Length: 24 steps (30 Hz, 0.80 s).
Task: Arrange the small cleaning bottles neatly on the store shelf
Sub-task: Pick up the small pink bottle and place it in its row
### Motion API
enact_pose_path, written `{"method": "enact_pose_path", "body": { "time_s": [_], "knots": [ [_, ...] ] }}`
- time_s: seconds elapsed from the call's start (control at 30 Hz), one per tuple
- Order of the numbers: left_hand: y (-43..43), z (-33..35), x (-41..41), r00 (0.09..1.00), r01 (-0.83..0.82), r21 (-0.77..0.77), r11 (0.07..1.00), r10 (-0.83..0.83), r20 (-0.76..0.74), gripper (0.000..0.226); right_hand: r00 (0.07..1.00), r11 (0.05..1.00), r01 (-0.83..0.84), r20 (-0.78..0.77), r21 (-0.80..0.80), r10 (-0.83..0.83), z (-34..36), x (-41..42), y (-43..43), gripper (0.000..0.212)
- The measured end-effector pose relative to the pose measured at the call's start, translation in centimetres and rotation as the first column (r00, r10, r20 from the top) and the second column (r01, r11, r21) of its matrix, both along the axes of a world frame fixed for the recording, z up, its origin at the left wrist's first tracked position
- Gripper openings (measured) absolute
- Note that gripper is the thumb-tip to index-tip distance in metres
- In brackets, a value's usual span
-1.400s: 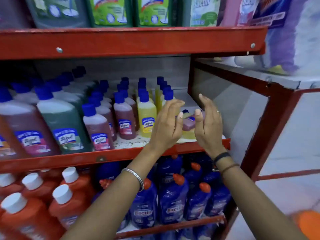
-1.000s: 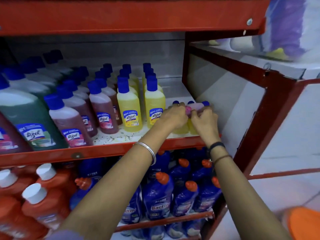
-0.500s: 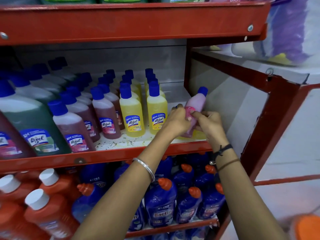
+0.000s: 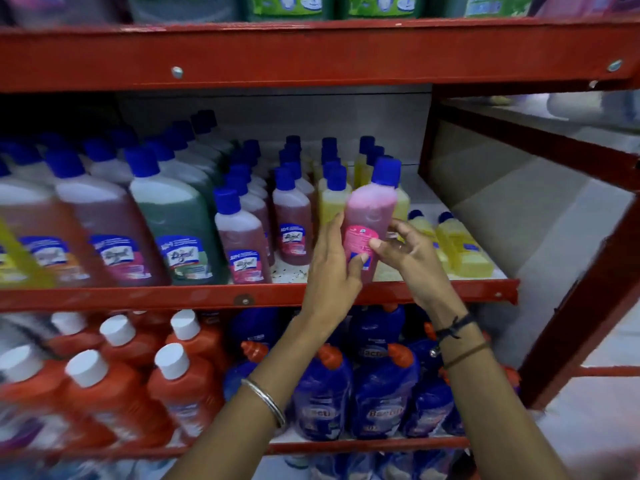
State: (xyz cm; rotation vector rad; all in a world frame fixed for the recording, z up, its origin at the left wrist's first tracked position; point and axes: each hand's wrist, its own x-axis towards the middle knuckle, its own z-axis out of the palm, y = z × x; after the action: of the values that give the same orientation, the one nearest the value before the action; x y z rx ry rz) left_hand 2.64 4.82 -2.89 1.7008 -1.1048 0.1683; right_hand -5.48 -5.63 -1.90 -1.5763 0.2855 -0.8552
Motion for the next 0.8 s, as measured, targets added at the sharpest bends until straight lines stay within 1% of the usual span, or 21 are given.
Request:
{"method": "enact_pose_path", "body": {
  "time_s": [0.1,0.17,0.27,0.33,0.4,0.47,0.53,0.57,0.63,0.7,0.73,0.8],
  "knots": [
    [2.2,-1.4,2.1,0.993,-0.113,-0.051,0.992,0.113,0.011,0.063,0.998,0.998,-0.049,-0.036,-0.027,0.048,-0.6,3.6,1.9,0.036],
    [3.0,-2.2,3.6,0.984,-0.172,-0.058,0.983,0.174,0.034,0.061,0.995,0.996,-0.076,-0.06,-0.035,0.074,-1.2,5.7,2.7,0.037],
    [3.4,-3.1,4.6,0.981,-0.188,-0.027,0.982,0.189,0.053,0.062,0.993,0.996,-0.074,-0.097,-0.057,0.068,-2.4,7.5,2.9,0.036],
    [3.3,-3.8,4.7,0.981,-0.18,0.004,0.984,0.179,0.076,0.061,0.995,0.997,-0.022,-0.1,-0.073,0.015,-3.1,8.0,3.0,0.036],
    [3.1,-4.4,4.6,0.974,-0.195,0.031,0.98,0.19,0.126,0.056,0.994,0.996,0.065,-0.087,-0.068,-0.071,-3.3,8.2,3.4,0.035],
    [2.8,-4.5,4.4,0.971,-0.208,0.053,0.977,0.2,0.133,0.056,0.982,0.98,0.166,-0.076,-0.11,-0.175,-3.1,8.3,3.9,0.028],
    [2.7,-4.5,4.3,0.976,-0.202,0.06,0.978,0.196,0.094,0.063,0.976,0.968,0.203,-0.052,-0.146,-0.213,-2.9,8.2,4.5,0.007],
    [2.7,-4.4,4.4,0.98,-0.194,0.044,0.98,0.191,0.06,0.066,0.979,0.97,0.195,-0.028,-0.147,-0.201,-3.0,8.1,4.7,0.005],
    [2.7,-4.3,4.8,0.986,-0.168,0.002,0.986,0.168,-0.003,0.067,0.979,0.965,0.2,-0.007,-0.17,-0.204,-3.3,7.9,4.8,0.014],
    [2.7,-3.9,5.0,0.989,-0.141,-0.041,0.989,0.139,-0.039,0.063,0.973,0.954,0.22,-0.03,-0.203,-0.23,-3.7,7.9,4.4,0.011],
    [2.8,-3.8,5.1,0.991,-0.12,-0.054,0.991,0.116,-0.071,0.061,0.968,0.952,0.222,-0.066,-0.212,-0.24,-4.0,8.0,4.0,0.01],
    [2.7,-3.6,5.3,0.987,-0.078,-0.056,0.995,0.069,-0.148,0.062,0.964,0.959,0.171,-0.162,-0.225,-0.21,-4.3,8.1,3.3,0.025]
  ]
}}
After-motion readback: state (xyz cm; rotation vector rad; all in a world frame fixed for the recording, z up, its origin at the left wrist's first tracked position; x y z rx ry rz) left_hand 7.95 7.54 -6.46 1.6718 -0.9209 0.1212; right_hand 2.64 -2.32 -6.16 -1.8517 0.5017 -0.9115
